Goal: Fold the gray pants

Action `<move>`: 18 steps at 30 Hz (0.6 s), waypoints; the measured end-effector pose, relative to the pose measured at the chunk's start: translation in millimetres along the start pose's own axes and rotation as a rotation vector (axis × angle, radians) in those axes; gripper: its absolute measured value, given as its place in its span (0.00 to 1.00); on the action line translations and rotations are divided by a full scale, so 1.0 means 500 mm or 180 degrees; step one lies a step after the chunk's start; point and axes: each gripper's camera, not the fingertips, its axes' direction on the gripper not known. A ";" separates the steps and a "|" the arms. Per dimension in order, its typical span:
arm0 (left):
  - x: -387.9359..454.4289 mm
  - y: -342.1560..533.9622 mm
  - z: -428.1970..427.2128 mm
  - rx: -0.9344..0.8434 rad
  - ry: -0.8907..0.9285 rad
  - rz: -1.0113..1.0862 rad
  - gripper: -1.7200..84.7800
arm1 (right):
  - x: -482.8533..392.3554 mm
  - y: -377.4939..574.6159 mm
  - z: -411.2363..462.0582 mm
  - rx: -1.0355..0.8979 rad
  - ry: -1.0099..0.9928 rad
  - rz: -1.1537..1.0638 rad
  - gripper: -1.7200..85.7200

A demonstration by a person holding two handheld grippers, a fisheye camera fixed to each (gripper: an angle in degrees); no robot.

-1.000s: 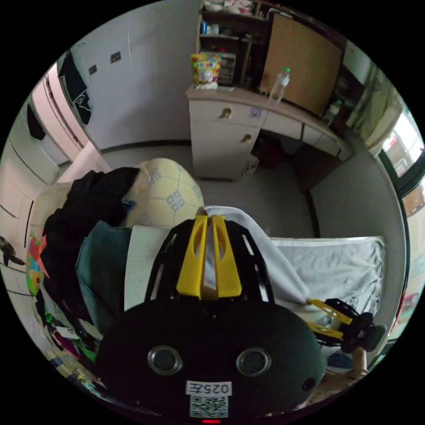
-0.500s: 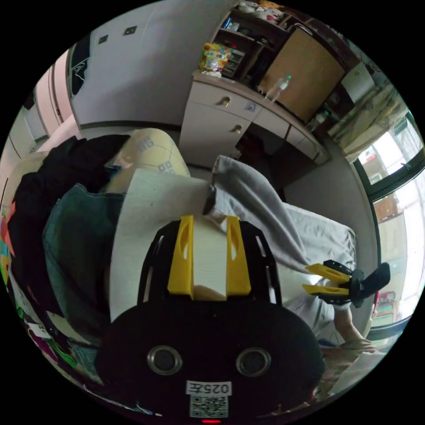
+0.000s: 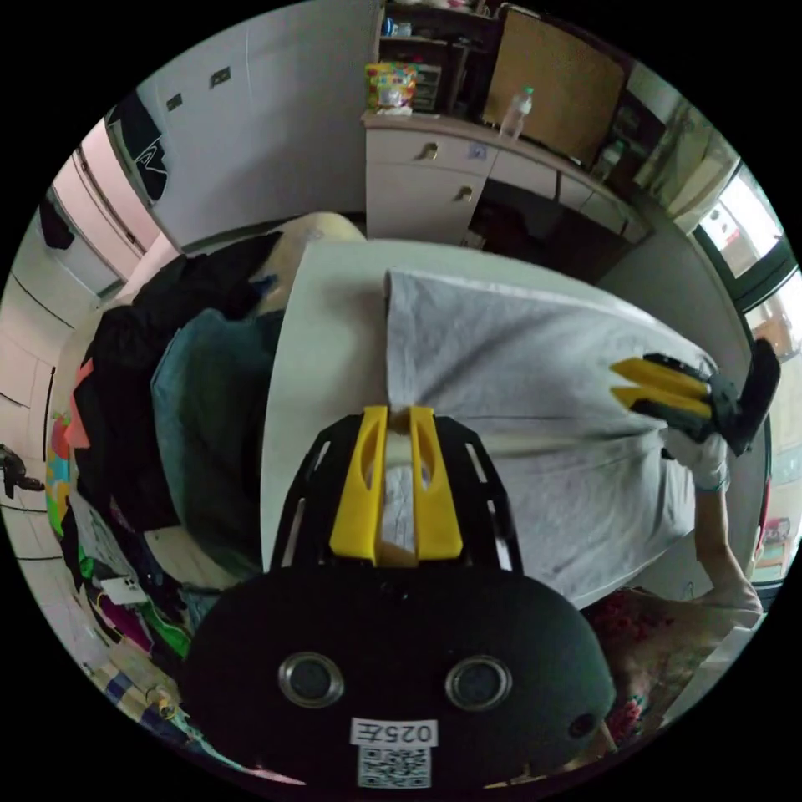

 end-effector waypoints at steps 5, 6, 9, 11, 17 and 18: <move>-0.042 0.027 -0.039 0.0407 -0.0378 -0.0427 0.05 | 0.042 0.030 -0.003 -0.0058 0.0218 0.0196 0.07; -0.040 0.035 -0.066 0.0724 -0.0356 -0.0493 0.04 | 0.046 0.053 -0.038 0.0112 0.0145 0.0183 0.06; 0.016 0.008 -0.072 0.1003 0.0265 -0.0056 0.03 | 0.051 0.137 -0.133 0.0525 0.0037 0.0241 0.03; 0.068 -0.033 -0.026 0.0777 0.0249 0.0218 0.03 | 0.053 0.204 -0.188 0.0691 0.0044 0.0398 0.02; 0.112 -0.099 0.160 0.0160 -0.0709 0.0433 0.02 | 0.020 0.502 -0.370 0.1111 0.0778 0.0821 0.01; 0.100 -0.104 0.173 0.0039 -0.0742 0.0360 0.01 | 0.014 0.566 -0.403 0.1181 0.1072 0.1007 0.01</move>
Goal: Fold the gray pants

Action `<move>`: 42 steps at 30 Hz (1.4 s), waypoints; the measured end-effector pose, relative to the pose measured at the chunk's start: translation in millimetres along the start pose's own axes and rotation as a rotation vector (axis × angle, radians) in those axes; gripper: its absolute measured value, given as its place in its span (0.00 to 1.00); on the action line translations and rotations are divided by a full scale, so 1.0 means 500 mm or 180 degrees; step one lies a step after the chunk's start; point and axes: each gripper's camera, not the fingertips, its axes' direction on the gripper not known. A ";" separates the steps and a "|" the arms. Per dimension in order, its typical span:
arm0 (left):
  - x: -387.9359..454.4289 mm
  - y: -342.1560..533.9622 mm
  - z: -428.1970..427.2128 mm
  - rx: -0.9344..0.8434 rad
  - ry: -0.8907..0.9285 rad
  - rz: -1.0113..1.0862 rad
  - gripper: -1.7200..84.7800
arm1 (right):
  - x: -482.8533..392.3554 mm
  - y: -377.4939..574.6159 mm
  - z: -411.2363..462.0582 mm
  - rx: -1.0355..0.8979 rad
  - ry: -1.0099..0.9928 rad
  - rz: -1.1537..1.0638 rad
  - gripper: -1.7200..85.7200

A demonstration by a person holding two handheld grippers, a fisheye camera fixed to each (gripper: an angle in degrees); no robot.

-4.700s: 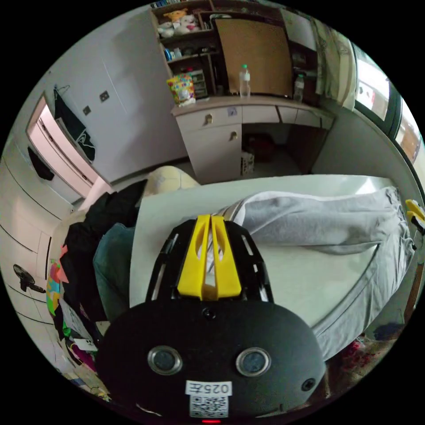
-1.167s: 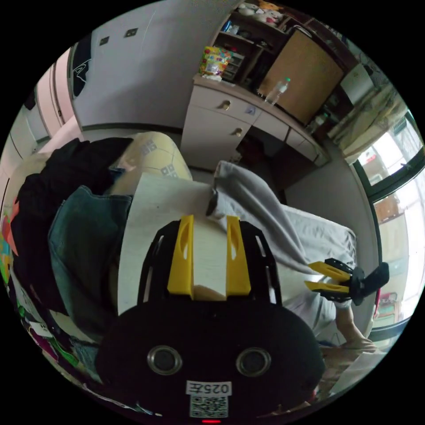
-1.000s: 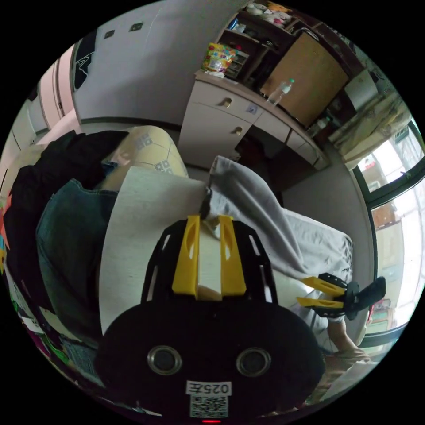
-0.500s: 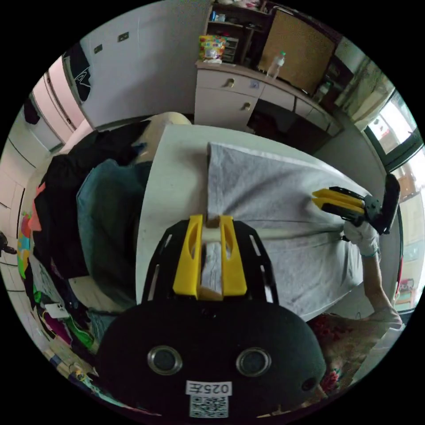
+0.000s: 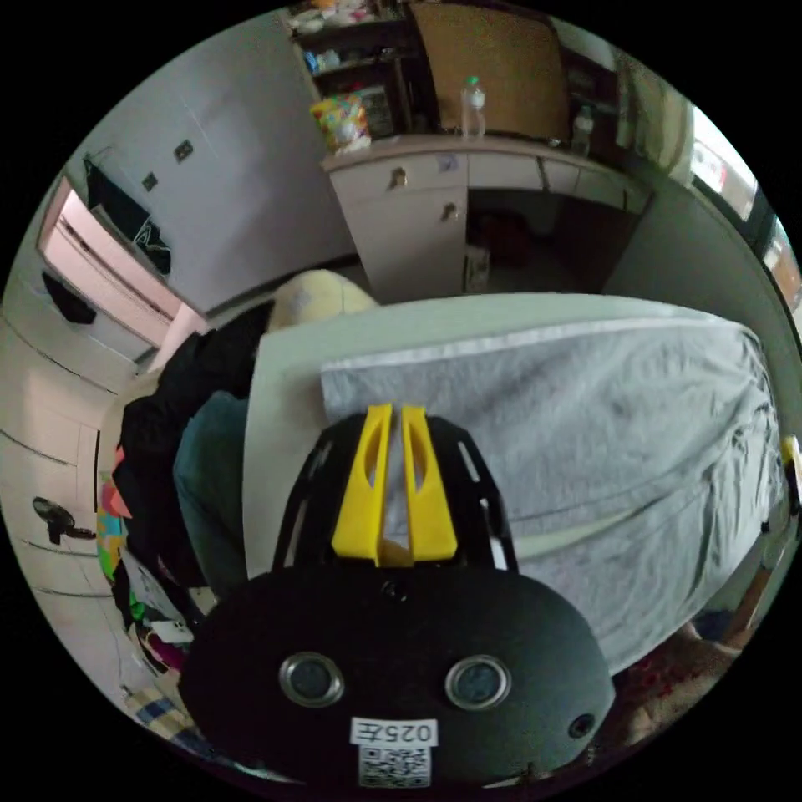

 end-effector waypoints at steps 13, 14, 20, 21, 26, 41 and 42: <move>0.717 0.340 -0.156 0.1010 0.3043 0.2319 0.08 | 0.264 0.329 -0.309 0.0041 0.1742 0.1422 0.22; 0.755 0.348 -0.155 0.0983 0.3082 0.2435 0.08 | 0.274 0.336 -0.317 -0.0012 0.1848 0.1429 0.22; 1.026 0.411 -0.099 0.0809 0.2495 0.3118 0.09 | 0.458 0.409 -0.401 -0.0071 0.1484 0.2026 0.21; 1.055 0.416 -0.084 0.0705 0.2328 0.3081 0.08 | 0.493 0.418 -0.404 -0.0197 0.1385 0.2088 0.19; 1.092 0.461 -0.086 0.0967 0.1703 0.3035 0.02 | 0.539 0.407 -0.384 -0.0794 0.1058 0.1815 0.13; 0.909 0.173 -0.144 0.0806 0.2537 0.2908 0.00 | 0.477 0.373 -0.499 -0.0294 0.1604 0.1671 0.08; 0.916 0.113 -0.131 0.0990 0.1969 0.2887 0.01 | 0.451 0.345 -0.495 -0.0069 0.1306 0.1499 0.06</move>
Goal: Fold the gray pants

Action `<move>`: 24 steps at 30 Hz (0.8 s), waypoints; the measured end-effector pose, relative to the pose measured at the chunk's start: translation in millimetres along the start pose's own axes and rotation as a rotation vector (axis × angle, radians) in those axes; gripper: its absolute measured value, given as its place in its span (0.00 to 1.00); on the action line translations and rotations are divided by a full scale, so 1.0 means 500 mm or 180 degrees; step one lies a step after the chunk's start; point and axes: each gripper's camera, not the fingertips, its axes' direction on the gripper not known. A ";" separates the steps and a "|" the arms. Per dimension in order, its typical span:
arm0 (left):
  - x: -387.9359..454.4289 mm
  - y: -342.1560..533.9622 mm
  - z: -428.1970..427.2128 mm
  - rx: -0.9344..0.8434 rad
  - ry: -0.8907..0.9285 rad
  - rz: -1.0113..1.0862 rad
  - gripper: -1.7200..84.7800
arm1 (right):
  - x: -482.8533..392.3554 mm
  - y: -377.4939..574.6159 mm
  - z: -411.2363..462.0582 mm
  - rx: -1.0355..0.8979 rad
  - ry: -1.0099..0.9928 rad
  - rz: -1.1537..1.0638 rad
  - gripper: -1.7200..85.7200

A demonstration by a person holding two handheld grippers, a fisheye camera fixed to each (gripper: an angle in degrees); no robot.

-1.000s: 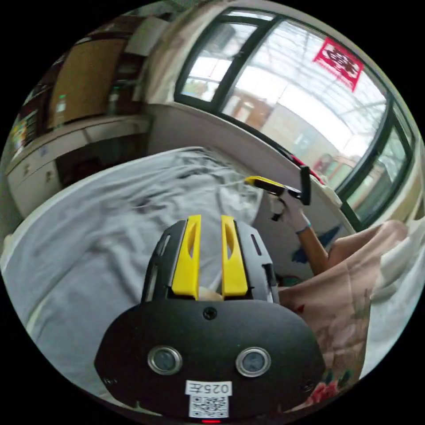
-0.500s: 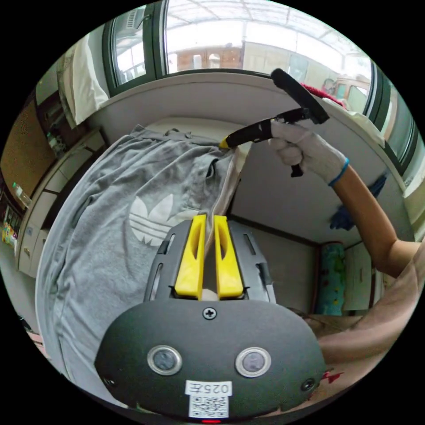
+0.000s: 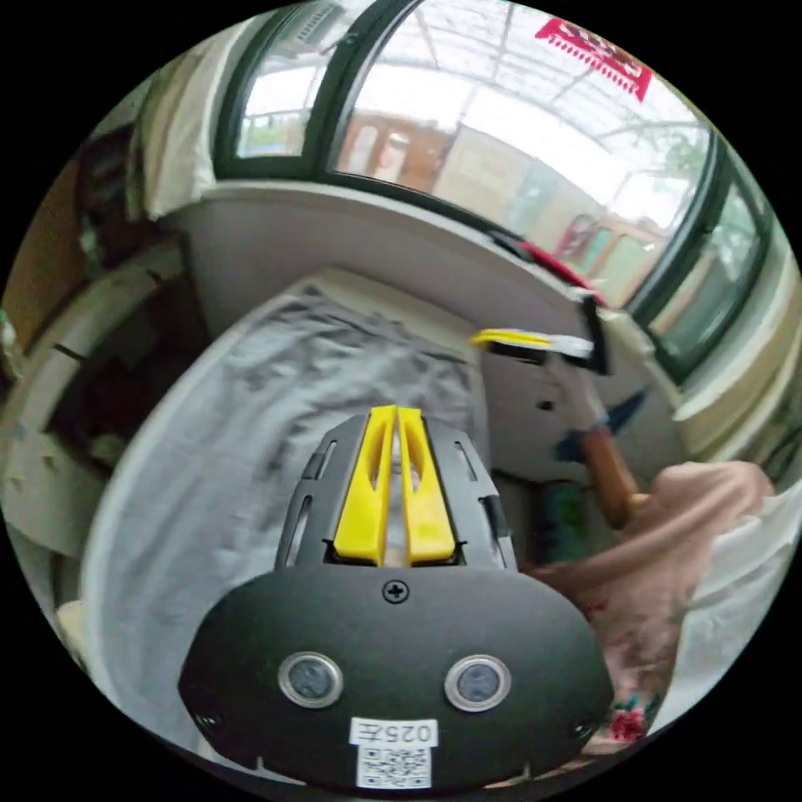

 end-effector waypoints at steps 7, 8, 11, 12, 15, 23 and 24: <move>-0.189 -0.123 0.229 -0.0908 -0.0781 -0.0027 0.01 | -0.282 -0.090 0.199 -0.0619 -0.0256 -0.0972 0.01; -0.194 -0.127 0.244 -0.1006 -0.0796 -0.0018 0.01 | -0.298 -0.098 0.218 -0.0661 -0.0165 -0.1018 0.01; -0.215 -0.140 0.275 -0.1120 -0.0818 -0.0096 0.01 | -0.340 -0.144 0.292 -0.0862 -0.0182 -0.1048 0.01; -0.218 -0.147 0.277 -0.1116 -0.0881 -0.0066 0.01 | -0.343 -0.156 0.315 -0.0991 -0.0138 -0.1054 0.01; -0.231 -0.165 0.279 -0.1079 -0.0995 0.0037 0.01 | -0.324 -0.156 0.322 -0.1094 -0.0253 -0.1134 0.01; -0.309 -0.188 0.233 -0.0913 -0.0457 -0.0419 0.01 | -0.285 -0.197 0.290 -0.1231 -0.0534 -0.1135 0.01; -0.307 -0.181 0.202 -0.0829 -0.0369 -0.0474 0.01 | -0.277 -0.210 0.267 -0.1151 -0.0546 -0.1118 0.01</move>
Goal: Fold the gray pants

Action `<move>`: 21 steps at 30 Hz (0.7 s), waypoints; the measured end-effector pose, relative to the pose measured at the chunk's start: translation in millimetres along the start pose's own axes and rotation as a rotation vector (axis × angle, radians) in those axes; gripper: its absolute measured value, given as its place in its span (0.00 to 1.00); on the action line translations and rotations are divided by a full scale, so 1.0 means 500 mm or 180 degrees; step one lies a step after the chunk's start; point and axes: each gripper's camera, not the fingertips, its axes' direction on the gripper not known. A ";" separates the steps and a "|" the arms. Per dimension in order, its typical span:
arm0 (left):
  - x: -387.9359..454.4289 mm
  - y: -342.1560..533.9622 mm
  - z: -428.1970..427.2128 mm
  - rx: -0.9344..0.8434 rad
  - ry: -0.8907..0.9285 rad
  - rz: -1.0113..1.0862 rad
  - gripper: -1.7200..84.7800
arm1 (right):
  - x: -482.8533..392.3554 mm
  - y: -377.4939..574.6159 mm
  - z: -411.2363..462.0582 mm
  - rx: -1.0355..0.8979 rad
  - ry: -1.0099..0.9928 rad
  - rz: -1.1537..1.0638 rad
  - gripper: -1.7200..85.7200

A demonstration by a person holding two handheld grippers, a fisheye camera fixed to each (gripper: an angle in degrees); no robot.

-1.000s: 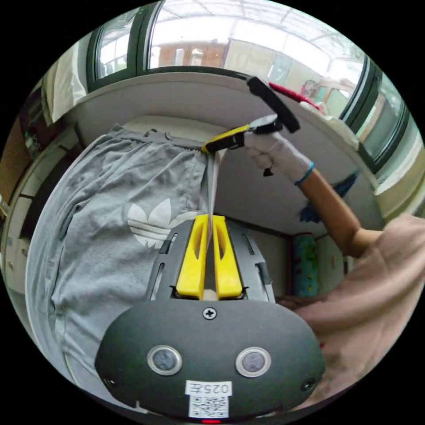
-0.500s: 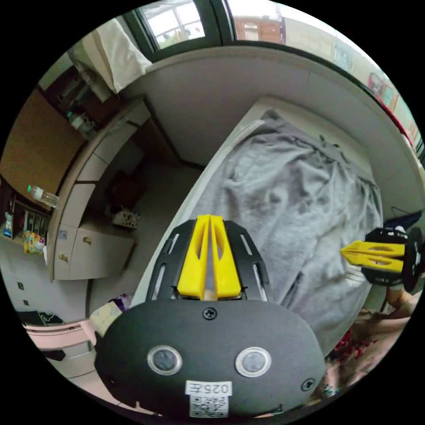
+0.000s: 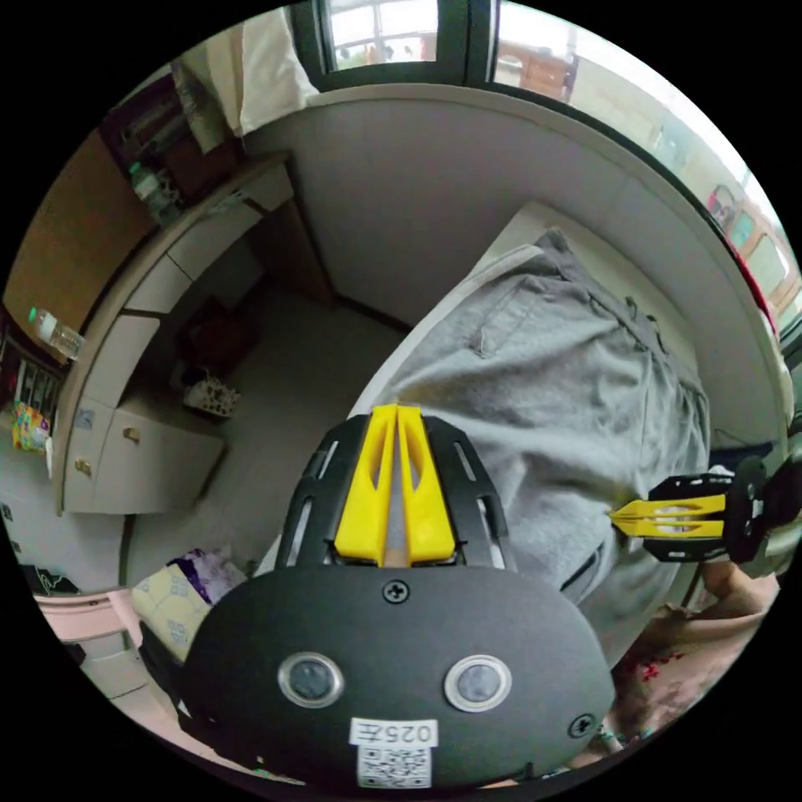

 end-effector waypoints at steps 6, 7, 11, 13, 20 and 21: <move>-0.024 0.135 -0.157 0.0371 -0.0465 0.0511 0.06 | 0.144 -0.045 -0.160 0.0903 0.0008 -0.0023 0.12; -0.051 0.169 -0.167 0.0224 -0.0428 0.0686 0.08 | 0.181 -0.083 -0.163 0.0857 0.0015 -0.0121 0.15; -0.158 0.279 -0.214 -0.0032 -0.0267 0.0664 0.11 | 0.312 -0.236 -0.113 0.0296 -0.0050 -0.0145 0.17; -0.222 0.355 -0.258 -0.0111 -0.0380 0.0457 0.11 | 0.389 -0.332 -0.062 -0.0087 0.0018 -0.0126 0.17; -0.363 0.502 -0.339 -0.0223 -0.0227 -0.0251 0.08 | 0.430 -0.498 0.040 -0.1032 -0.0071 -0.0409 0.16; -0.379 0.513 -0.337 -0.0254 -0.0197 -0.0324 0.08 | 0.414 -0.512 0.063 -0.1211 0.0007 -0.0557 0.16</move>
